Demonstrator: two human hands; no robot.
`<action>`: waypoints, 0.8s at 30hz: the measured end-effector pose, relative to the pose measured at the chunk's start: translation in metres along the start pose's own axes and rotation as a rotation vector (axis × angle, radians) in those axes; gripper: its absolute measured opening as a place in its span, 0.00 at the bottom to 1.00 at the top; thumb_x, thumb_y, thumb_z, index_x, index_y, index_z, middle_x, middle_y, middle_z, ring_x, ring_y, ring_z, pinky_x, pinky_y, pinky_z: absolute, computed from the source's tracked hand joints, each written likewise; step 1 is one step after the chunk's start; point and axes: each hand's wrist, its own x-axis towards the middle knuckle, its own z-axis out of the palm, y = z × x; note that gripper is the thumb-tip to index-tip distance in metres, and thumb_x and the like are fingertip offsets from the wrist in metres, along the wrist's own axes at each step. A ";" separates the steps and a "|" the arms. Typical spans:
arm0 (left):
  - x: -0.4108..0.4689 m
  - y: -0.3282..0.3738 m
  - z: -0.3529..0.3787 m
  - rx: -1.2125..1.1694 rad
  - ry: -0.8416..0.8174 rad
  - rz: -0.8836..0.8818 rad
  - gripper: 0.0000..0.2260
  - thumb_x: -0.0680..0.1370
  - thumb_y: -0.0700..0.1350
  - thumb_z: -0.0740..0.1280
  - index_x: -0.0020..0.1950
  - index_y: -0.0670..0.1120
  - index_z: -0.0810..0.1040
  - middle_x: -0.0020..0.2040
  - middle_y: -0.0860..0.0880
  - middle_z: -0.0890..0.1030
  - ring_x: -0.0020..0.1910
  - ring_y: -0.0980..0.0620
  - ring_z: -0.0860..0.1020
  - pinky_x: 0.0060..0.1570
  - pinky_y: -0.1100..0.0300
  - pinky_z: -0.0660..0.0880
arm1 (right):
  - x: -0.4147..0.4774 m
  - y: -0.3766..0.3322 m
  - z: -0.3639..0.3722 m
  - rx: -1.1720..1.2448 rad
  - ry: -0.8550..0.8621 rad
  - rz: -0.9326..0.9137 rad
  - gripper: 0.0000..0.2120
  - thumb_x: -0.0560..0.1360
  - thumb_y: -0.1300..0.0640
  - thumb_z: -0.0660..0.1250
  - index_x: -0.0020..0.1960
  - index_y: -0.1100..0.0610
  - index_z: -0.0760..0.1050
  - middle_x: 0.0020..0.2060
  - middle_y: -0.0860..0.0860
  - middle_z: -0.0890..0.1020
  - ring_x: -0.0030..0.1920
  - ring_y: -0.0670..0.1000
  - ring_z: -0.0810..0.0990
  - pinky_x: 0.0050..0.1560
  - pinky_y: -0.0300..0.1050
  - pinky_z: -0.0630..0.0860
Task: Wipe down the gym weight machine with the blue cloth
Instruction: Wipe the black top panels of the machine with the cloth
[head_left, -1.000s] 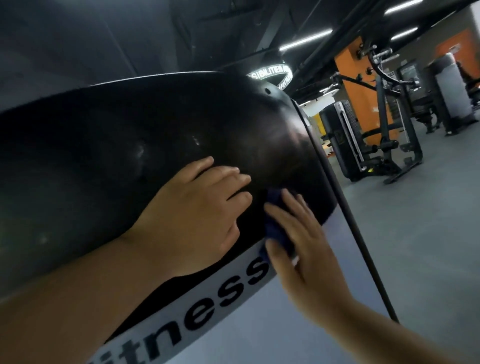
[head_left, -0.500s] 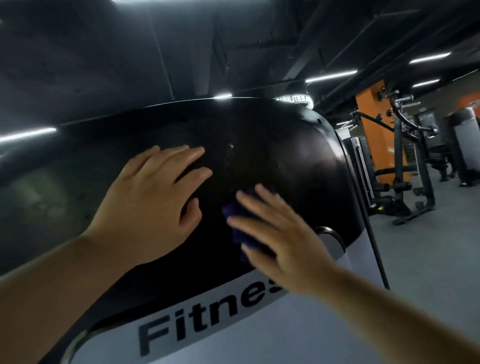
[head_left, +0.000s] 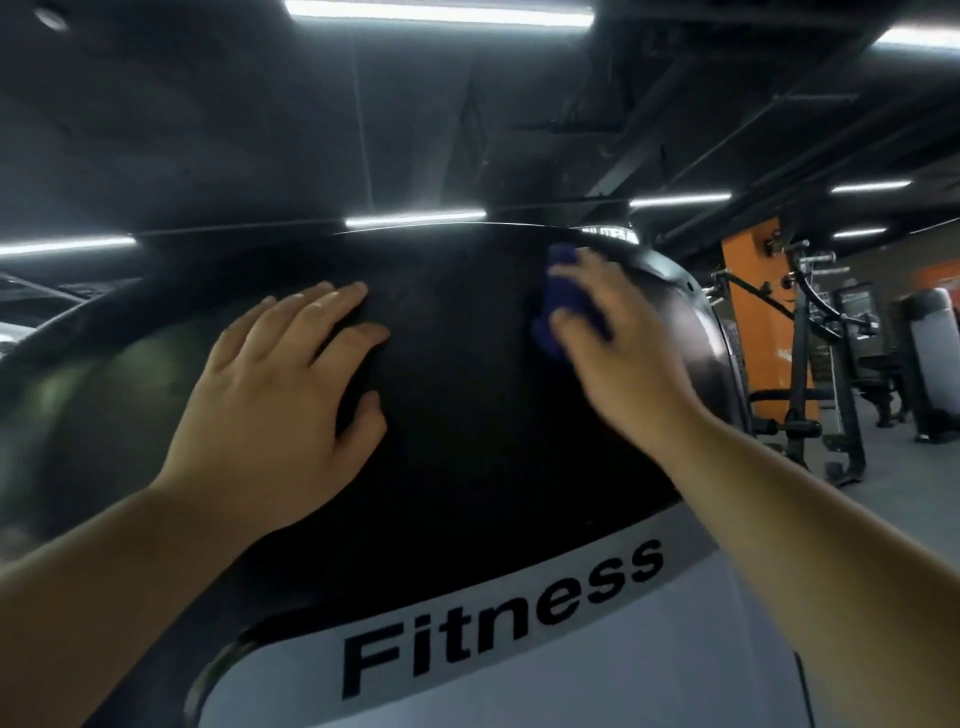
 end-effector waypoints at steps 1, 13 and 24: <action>-0.001 0.000 0.000 -0.005 0.000 -0.013 0.23 0.74 0.53 0.59 0.66 0.44 0.76 0.71 0.44 0.71 0.71 0.43 0.68 0.72 0.44 0.60 | 0.009 -0.003 0.002 0.033 0.093 0.157 0.24 0.73 0.46 0.58 0.69 0.48 0.73 0.72 0.47 0.71 0.73 0.49 0.66 0.74 0.53 0.61; -0.013 0.053 0.023 -0.058 -0.122 0.213 0.21 0.74 0.50 0.59 0.64 0.45 0.78 0.71 0.43 0.72 0.72 0.45 0.67 0.74 0.44 0.57 | -0.143 0.052 -0.007 0.043 0.188 0.461 0.21 0.73 0.46 0.54 0.65 0.43 0.73 0.71 0.45 0.70 0.72 0.49 0.68 0.71 0.55 0.67; 0.026 0.115 0.046 -0.123 -0.128 0.365 0.16 0.75 0.48 0.63 0.61 0.45 0.79 0.70 0.43 0.73 0.72 0.45 0.68 0.73 0.45 0.59 | -0.159 0.109 -0.031 -0.015 0.162 0.531 0.30 0.71 0.42 0.51 0.71 0.46 0.69 0.74 0.46 0.67 0.73 0.44 0.65 0.72 0.54 0.66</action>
